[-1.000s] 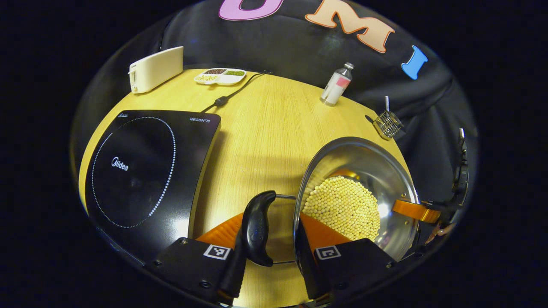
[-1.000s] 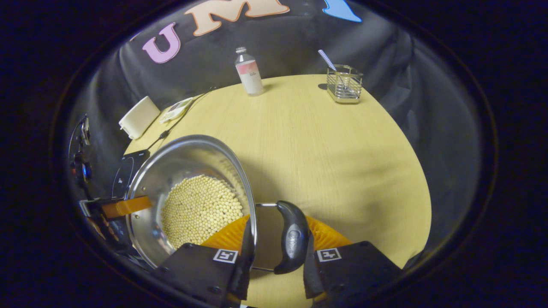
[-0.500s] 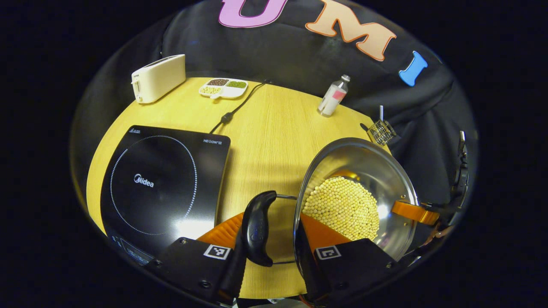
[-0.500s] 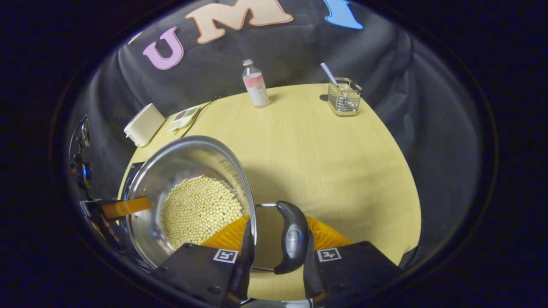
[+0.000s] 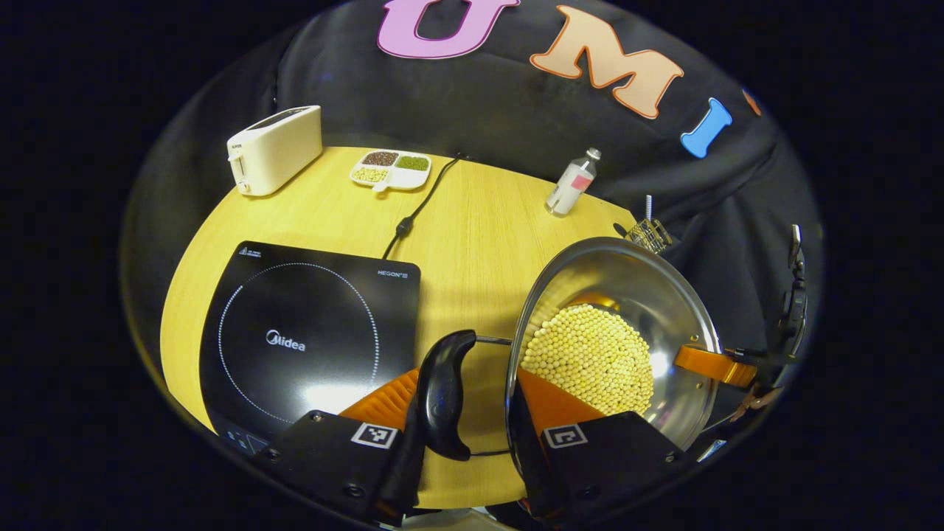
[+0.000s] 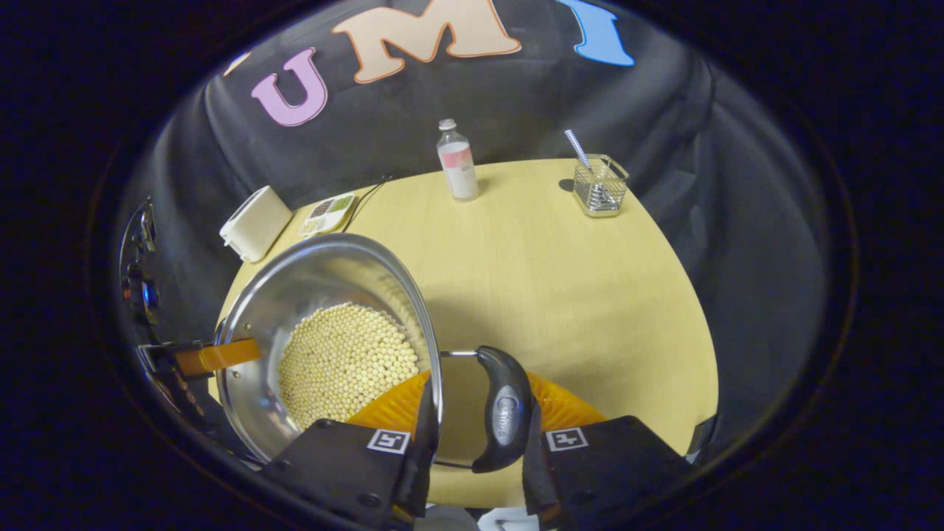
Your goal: First push the handle of the pot to place it horizontally, then grasp the pot with both hands and set it on the induction cooktop.
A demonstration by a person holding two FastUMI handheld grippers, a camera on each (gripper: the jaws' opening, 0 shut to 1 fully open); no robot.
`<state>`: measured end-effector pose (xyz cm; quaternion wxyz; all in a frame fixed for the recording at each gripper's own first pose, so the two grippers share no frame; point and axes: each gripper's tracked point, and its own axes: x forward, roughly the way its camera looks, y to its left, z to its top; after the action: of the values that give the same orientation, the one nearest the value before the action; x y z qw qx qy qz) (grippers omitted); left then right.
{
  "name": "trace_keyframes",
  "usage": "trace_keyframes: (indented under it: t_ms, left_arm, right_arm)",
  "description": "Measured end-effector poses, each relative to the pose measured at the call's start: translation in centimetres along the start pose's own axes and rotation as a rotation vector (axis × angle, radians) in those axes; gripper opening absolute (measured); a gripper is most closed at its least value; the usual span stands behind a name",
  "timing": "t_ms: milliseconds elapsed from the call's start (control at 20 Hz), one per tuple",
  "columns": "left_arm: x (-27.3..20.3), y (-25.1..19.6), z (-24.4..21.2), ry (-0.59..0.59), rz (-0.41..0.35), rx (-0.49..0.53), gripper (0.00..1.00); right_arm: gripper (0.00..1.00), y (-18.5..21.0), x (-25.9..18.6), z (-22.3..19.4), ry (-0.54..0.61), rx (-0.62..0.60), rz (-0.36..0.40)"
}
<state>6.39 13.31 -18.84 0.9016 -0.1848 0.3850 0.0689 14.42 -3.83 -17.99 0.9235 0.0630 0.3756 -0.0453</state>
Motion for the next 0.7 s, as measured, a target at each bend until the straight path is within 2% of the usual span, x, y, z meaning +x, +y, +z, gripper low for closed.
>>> trace_keyframes:
  t_ms: [50, 100, 450, 650, 700]
  left_arm:
    - [-0.2, 0.7, 0.3, -0.001, 0.0, -0.002, 0.58]
    - [-0.5, 1.4, 0.5, 0.0, 0.001, -0.002, 0.58]
    - [-1.9, 8.0, 1.5, 0.002, 0.025, -0.014, 0.58]
    - [-2.9, 12.4, 2.0, 0.008, 0.037, -0.021, 0.58]
    - [-3.1, 13.4, 2.1, 0.007, 0.04, -0.025, 0.58]
  right_arm:
    - [0.52, 0.8, -0.1, -0.1, 0.0, 0.001, 0.001]
    - [0.46, 1.6, -0.1, 0.0, -0.001, 0.001, 0.002]
    - [0.46, 7.8, 1.2, -0.5, 0.015, -0.008, 0.024]
    - [0.46, 12.8, 2.1, -1.4, 0.03, -0.011, 0.037]
    - [0.52, 13.8, 2.2, -1.4, 0.032, -0.011, 0.04]
